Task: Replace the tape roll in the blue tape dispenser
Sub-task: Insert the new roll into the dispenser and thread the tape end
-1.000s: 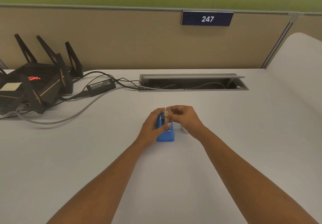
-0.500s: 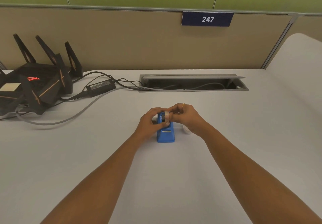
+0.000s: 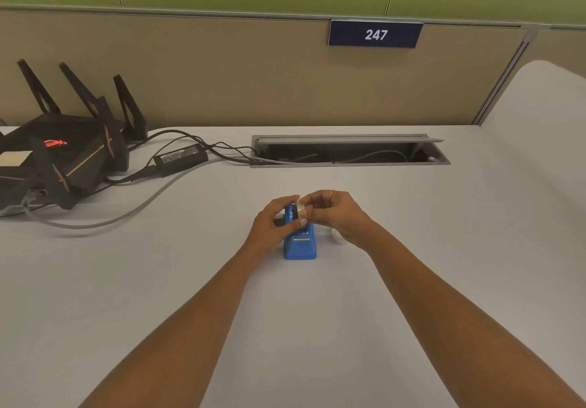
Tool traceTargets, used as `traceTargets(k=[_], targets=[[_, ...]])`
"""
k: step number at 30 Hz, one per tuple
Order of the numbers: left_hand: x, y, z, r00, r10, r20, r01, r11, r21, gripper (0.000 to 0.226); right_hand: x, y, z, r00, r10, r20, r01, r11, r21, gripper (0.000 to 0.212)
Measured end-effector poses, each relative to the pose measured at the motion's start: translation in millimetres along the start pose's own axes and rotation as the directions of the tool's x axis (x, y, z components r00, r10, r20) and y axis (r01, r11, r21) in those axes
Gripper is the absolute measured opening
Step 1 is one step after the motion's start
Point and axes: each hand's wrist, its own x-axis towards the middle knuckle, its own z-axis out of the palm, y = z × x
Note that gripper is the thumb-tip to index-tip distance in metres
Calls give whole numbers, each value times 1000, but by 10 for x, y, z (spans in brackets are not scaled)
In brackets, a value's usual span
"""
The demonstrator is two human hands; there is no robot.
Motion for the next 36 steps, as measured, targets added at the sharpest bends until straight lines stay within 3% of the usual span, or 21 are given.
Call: traceTargets(k=[7,24,36], targets=[[7,-16,-9,1000,-7,8,7,1000,15,52,-22,-7,18,1000,-13,-6,13,997,-71,33],[8,-58,-4,1000,0,-1,0,1000,6,56,-31,-53,12,1000,24,-17,-25,998,-59,25],[24,-70,-14,1000,4,4,-4,1000,-20,61,-38,-44,8,999,-17,-39,13,995,-101,33]])
